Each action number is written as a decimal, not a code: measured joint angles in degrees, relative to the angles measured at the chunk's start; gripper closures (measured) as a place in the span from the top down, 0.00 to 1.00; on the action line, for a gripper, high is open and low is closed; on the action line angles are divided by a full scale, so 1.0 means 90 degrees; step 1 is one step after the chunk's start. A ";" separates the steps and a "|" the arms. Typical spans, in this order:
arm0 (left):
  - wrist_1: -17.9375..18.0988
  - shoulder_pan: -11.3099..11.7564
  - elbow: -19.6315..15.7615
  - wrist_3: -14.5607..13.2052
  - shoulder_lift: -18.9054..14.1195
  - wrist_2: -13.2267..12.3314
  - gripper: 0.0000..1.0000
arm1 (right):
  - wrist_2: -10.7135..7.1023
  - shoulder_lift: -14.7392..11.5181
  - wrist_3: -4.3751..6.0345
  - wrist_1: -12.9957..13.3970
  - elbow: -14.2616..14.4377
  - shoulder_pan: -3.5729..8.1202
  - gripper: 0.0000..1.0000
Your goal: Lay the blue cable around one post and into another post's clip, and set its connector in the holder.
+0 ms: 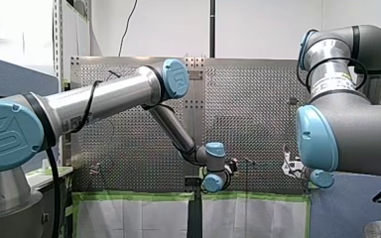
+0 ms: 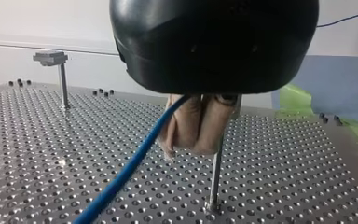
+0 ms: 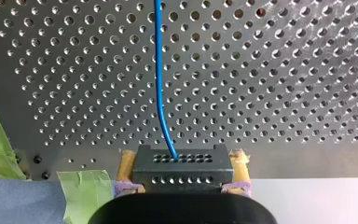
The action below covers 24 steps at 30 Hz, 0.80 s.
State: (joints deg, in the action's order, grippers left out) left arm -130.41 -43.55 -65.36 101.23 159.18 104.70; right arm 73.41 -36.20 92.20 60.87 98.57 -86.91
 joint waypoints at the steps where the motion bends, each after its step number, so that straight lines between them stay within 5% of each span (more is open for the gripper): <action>1: 0.0002 0.0008 -0.0001 0.0027 0.0002 -0.0007 0.13 | 0.0002 0.0001 0.0010 0.0005 0.0000 0.0000 0.00; 8: 0.0023 0.0085 0.0132 0.0345 0.0173 -0.0158 0.13 | 0.0048 0.0007 0.0073 -0.0064 -0.0058 0.0002 0.00; 24: -0.0003 0.0195 0.0354 0.0478 0.0198 -0.0164 0.13 | 0.0193 0.0028 0.0251 -0.0236 -0.0369 0.0003 0.00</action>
State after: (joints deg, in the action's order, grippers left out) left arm -130.44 -41.79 -62.18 105.53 160.96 103.22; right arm 75.14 -35.95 94.46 58.75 95.25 -86.88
